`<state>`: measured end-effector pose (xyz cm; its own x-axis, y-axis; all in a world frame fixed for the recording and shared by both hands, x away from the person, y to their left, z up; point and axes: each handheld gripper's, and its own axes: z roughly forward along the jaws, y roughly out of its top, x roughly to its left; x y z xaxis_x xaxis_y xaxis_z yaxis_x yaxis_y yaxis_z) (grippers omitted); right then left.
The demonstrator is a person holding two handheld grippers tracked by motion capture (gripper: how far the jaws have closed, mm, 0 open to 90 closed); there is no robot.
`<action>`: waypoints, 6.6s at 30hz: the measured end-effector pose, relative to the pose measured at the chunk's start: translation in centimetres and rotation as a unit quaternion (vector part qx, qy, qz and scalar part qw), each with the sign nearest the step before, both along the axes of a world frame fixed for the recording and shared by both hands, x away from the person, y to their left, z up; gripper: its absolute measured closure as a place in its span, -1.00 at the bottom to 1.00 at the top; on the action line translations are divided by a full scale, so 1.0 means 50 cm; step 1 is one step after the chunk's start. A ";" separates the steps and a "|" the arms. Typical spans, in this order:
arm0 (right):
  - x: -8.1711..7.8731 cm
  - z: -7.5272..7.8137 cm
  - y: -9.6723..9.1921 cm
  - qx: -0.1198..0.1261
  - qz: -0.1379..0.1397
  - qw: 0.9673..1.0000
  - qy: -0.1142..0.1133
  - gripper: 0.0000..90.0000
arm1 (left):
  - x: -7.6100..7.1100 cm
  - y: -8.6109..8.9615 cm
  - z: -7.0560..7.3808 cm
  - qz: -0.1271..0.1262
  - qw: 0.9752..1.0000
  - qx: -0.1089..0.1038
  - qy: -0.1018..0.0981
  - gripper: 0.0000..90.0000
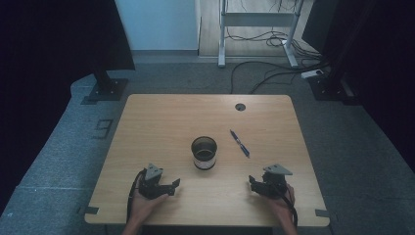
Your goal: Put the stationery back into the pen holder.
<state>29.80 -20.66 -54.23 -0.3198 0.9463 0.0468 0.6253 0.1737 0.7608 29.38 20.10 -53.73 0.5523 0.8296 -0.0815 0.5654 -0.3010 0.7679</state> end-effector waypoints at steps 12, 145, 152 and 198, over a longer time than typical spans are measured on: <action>0.040 0.043 0.035 0.012 0.002 0.999 -0.040 -0.43 | -0.004 -0.011 -0.001 -0.009 1.000 0.017 -0.003 -0.67; 0.297 0.097 0.105 0.063 0.029 0.996 -0.057 0.74 | 0.002 -0.020 -0.014 -0.037 0.999 0.016 0.022 -0.62; 0.272 0.126 0.102 0.092 0.046 0.991 -0.081 0.74 | 0.003 -0.024 -0.016 -0.037 0.999 0.017 0.025 -0.62; 0.201 0.260 0.194 0.144 0.127 0.969 -0.158 0.73 | 0.004 -0.028 -0.018 -0.040 0.998 0.026 0.032 -0.61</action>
<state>39.83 -10.96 -41.24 -0.5815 0.7980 0.1584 0.3180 0.0438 0.9471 29.60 18.73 -54.61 0.6115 0.7875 -0.0763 0.5855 -0.3855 0.7132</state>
